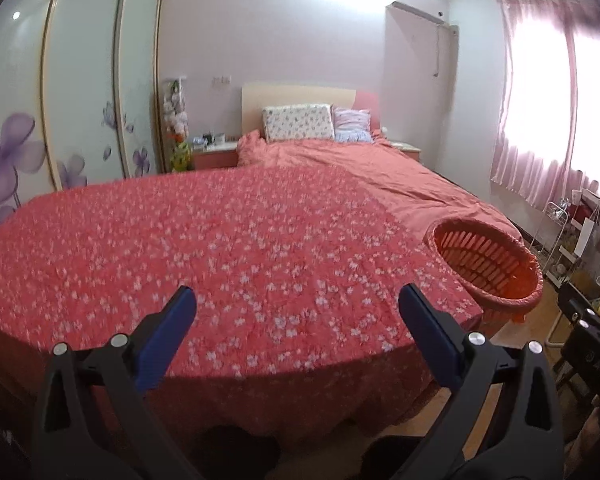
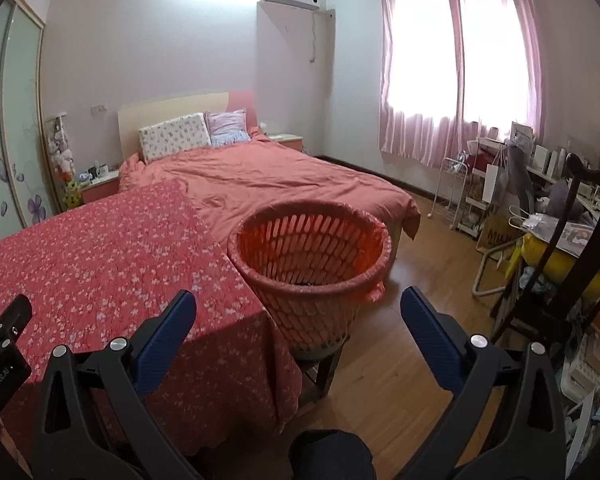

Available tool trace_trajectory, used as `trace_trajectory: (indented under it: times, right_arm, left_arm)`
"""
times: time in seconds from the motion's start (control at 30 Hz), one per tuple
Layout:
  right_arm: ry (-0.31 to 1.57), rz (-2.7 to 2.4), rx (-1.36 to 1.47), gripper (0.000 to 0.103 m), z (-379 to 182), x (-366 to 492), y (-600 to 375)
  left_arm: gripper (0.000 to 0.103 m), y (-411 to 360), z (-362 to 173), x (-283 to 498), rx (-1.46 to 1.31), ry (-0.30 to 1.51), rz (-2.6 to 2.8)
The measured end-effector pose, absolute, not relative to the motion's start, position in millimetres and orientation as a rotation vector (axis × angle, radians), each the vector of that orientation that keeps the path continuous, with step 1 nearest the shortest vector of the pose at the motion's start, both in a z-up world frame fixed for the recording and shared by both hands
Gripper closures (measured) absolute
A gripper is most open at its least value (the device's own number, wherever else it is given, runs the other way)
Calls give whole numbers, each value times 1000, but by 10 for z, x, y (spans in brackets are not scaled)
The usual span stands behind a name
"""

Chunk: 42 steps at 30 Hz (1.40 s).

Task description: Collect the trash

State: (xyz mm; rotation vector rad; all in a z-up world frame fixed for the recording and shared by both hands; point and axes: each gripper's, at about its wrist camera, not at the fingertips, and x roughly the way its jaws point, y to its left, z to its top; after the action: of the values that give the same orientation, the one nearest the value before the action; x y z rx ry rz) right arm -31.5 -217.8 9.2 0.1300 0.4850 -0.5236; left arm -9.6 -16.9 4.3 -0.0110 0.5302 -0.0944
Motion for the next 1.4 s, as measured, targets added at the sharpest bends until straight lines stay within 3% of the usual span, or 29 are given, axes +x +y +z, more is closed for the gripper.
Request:
trace_trajectory:
  times: [1.4]
  right_arm:
    - [531,-503,124,2,63,-288,-2034]
  left_arm:
    - [4,-160,-9,-118,-69,584,-85]
